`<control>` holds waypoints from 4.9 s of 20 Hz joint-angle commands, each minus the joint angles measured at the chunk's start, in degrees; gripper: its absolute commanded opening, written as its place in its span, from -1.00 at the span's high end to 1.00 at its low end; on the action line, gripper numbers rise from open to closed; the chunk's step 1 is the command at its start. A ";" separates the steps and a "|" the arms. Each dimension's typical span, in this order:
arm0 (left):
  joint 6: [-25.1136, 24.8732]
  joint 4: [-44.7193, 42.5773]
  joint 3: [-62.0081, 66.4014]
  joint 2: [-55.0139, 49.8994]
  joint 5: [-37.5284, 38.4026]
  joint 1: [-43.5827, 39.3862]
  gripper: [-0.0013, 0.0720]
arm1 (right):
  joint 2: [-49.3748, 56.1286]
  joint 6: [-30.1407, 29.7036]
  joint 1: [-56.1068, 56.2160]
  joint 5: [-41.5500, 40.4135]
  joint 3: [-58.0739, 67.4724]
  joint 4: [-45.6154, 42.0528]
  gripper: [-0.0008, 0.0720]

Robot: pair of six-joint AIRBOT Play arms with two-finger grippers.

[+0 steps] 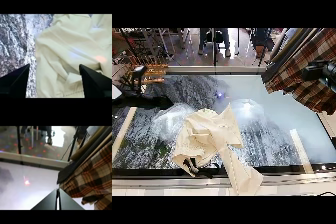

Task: Fold the clothes and pants, and hang the long-sleeved shirts on hangers.

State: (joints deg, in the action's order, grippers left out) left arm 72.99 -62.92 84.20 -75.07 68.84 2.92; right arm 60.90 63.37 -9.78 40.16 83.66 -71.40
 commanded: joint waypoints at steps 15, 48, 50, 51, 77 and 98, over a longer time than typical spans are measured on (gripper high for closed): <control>-7.74 -16.83 -34.91 5.33 -11.10 -35.63 -0.82 | -5.46 0.57 26.64 42.58 -49.05 27.71 -0.20; -12.13 48.50 14.21 18.75 12.26 32.76 0.91 | -33.27 24.26 14.78 31.76 -0.02 -35.36 0.91; -9.79 67.65 21.38 18.95 12.87 46.95 0.92 | -34.62 21.70 12.92 29.92 7.34 -34.62 0.91; -9.68 76.00 23.39 18.97 12.90 53.88 0.92 | -34.58 20.76 12.94 30.16 10.54 -35.54 0.91; -18.60 26.10 -19.47 3.10 -5.14 44.46 0.90 | 24.26 1.42 -14.95 18.95 -23.02 18.18 -0.20; -18.62 26.08 -19.47 3.06 -4.81 44.33 0.91 | 36.59 -8.96 -0.59 29.51 0.68 9.14 -0.45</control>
State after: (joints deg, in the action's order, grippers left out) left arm 54.39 -36.88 64.75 -71.99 64.10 47.27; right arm 98.72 58.78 -10.85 67.53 84.20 -56.73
